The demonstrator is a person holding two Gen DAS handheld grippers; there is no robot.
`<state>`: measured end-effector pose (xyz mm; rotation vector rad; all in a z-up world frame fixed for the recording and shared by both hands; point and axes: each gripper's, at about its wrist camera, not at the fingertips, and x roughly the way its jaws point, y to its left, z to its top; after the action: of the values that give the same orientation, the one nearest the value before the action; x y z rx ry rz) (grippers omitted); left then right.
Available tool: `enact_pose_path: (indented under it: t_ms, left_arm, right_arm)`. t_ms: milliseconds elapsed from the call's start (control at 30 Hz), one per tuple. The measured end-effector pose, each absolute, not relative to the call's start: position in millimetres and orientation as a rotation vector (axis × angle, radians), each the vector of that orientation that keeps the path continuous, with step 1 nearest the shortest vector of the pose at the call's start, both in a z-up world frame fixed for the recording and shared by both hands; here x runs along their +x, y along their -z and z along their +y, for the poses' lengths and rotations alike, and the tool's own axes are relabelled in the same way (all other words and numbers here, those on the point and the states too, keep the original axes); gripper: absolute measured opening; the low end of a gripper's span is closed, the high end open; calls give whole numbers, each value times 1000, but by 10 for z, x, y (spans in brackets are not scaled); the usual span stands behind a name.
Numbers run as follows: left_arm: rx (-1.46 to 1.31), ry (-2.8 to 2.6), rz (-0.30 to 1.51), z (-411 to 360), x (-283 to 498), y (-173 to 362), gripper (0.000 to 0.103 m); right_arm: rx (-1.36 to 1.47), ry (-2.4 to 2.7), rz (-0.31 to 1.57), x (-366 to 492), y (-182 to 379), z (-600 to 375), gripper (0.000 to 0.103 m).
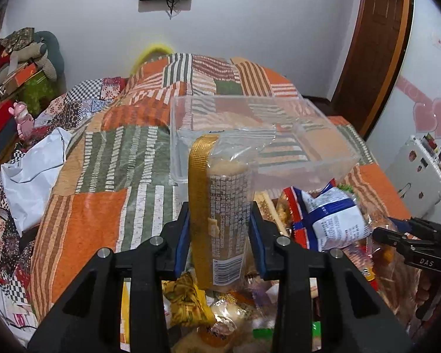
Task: Organize snacks
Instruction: 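Lower wafer pack into clear box with left tool while right tool drops pastry in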
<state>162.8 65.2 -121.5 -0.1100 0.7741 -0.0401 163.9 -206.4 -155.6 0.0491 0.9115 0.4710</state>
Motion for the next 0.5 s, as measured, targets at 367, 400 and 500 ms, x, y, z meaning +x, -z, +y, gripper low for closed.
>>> enact_pose_path:
  t_ms: [367,400,500]
  left_arm:
    - [-113,32,654,664,1432,751,36]
    - [-119,32,645,675,1443,703,36]
    - [-133,36,626,695,1502,611,36]
  right_arm:
    - [53,-454,774,1610,1131,-2123,43]
    - [54,-458,756,1631,1073,-2108,43]
    - [58,-469,702,1685,913,-2058,43]
